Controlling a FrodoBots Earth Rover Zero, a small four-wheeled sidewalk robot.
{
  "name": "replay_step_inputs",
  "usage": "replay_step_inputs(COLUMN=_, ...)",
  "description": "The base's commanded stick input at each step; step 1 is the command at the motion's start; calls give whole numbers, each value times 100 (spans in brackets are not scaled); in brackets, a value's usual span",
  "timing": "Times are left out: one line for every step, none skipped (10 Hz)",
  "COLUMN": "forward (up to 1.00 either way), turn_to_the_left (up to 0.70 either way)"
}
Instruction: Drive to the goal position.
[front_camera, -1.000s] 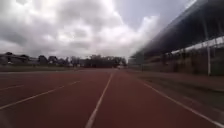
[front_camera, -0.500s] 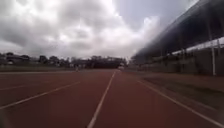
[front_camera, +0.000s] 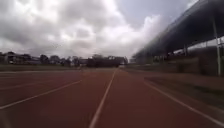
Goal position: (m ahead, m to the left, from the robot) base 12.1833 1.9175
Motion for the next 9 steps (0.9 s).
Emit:
replay_step_inputs(forward=70, turn_to_the_left=-33)
replay_step_inputs(forward=70, turn_to_the_left=-19)
replay_step_inputs(forward=70, turn_to_the_left=-5)
replay_step_inputs(forward=70, turn_to_the_left=0)
replay_step_inputs(forward=70, turn_to_the_left=0)
replay_step_inputs(forward=70, turn_to_the_left=0)
replay_step_inputs(forward=70, turn_to_the_left=0)
replay_step_inputs(forward=70, turn_to_the_left=0)
replay_step_inputs(forward=70, turn_to_the_left=0)
